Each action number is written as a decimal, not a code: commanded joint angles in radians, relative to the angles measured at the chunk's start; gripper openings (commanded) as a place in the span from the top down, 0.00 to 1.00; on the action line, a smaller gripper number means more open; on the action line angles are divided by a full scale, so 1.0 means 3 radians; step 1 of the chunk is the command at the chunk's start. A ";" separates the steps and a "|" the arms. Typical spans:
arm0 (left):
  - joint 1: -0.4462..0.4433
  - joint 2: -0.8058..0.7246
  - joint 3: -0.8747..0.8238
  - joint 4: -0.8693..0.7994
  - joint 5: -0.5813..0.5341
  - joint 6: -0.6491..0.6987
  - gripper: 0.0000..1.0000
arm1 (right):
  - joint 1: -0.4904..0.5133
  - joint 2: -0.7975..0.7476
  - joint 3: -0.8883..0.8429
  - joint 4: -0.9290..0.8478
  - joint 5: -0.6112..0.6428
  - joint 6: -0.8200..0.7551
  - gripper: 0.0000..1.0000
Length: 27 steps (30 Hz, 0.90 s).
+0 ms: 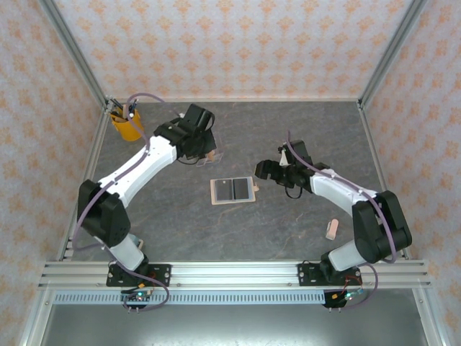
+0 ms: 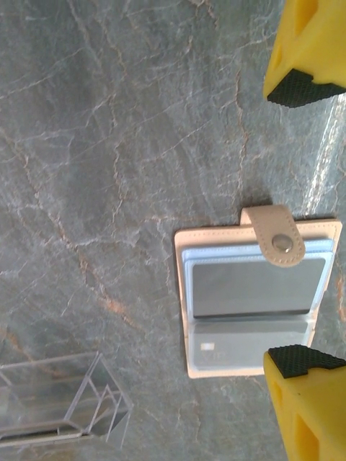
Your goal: Take the credit cards out of the card holder
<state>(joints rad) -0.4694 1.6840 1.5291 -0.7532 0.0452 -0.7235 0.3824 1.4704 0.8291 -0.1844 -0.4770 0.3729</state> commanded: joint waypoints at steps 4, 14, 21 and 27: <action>-0.0010 0.0539 0.0559 -0.0465 -0.0682 0.0060 1.00 | -0.0011 -0.0134 -0.0148 0.0248 0.0108 0.0033 0.11; 0.0005 0.1349 0.1320 -0.0695 -0.0869 0.0039 1.00 | -0.0010 -0.0167 -0.0211 0.0335 0.0088 0.0091 0.11; 0.0041 0.1639 0.1558 -0.0852 -0.1009 -0.0023 1.00 | -0.0010 -0.0143 -0.0212 0.0351 0.0062 0.0118 0.11; 0.0046 0.1784 0.1677 -0.0900 -0.1002 -0.0005 1.00 | -0.0012 -0.0109 -0.0206 0.0357 0.0046 0.0130 0.12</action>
<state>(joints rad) -0.4625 2.2013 1.9991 -0.9699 -0.2092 -0.7139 0.3824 1.4406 0.7757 -0.1036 -0.4702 0.4015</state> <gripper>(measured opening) 0.054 0.880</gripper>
